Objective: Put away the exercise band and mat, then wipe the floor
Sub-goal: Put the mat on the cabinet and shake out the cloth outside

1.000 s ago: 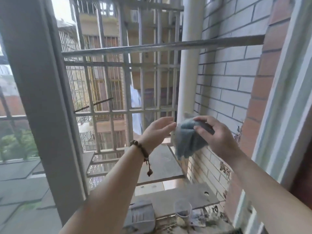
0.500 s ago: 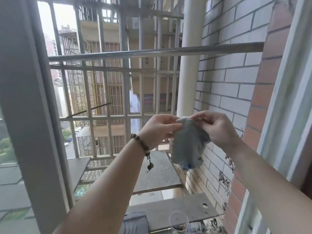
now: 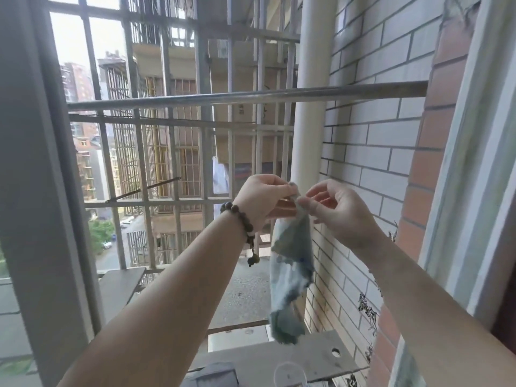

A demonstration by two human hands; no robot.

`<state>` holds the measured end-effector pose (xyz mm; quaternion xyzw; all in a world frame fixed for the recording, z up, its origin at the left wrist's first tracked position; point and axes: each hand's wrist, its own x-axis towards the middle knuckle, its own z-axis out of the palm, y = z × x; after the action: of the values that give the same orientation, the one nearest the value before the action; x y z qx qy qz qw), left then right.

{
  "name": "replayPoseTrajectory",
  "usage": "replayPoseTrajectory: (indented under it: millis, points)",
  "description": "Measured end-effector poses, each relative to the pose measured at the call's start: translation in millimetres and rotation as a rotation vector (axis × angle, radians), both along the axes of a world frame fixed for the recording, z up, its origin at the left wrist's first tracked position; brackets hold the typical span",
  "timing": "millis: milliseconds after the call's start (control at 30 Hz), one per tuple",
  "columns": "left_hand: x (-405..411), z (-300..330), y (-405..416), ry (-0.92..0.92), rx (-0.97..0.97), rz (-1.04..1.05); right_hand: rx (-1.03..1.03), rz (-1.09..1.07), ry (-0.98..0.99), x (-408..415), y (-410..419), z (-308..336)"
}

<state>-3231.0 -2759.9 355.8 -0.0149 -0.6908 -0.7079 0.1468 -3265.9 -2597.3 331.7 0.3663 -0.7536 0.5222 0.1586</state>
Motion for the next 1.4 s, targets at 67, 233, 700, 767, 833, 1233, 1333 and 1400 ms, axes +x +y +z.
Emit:
replayPoseTrajectory:
  millis: [67, 233, 700, 767, 833, 1233, 1333, 1400]
  points:
    - [1.5, 1.5, 2.0, 0.004, 0.037, -0.011, 0.078, 0.002, 0.007, 4.1, -5.1, 2.3]
    - [1.8, 2.6, 0.9, 0.019, 0.043, -0.037, -0.005, -0.008, 0.005, -7.2, -9.5, 4.4]
    - [-11.4, -7.0, -20.2, -0.011, -0.352, -0.177, -0.103, 0.071, -0.246, -30.4, 6.7, 37.0]
    - [-10.2, -3.2, -30.6, 0.014, -0.521, -0.12, -0.052, -0.002, -0.128, -37.4, 14.1, 43.8]
    - [-7.9, 2.0, -39.5, 0.026, -0.715, -0.09, 0.013, -0.05, -0.028, -41.7, 19.6, 51.6]
    - [-9.3, 21.1, -94.9, 0.096, -0.114, 0.193, 0.395, -0.275, 0.27, -35.9, 48.5, 100.0]
    - [-11.5, 43.0, -100.8, 0.16, -0.243, 0.37, 0.447, -0.444, 0.324, -37.2, 49.1, 106.4]
    - [-12.3, 60.1, -102.3, 0.197, -0.305, 0.457, 0.392, -0.582, 0.388, -39.9, 48.5, 110.3]
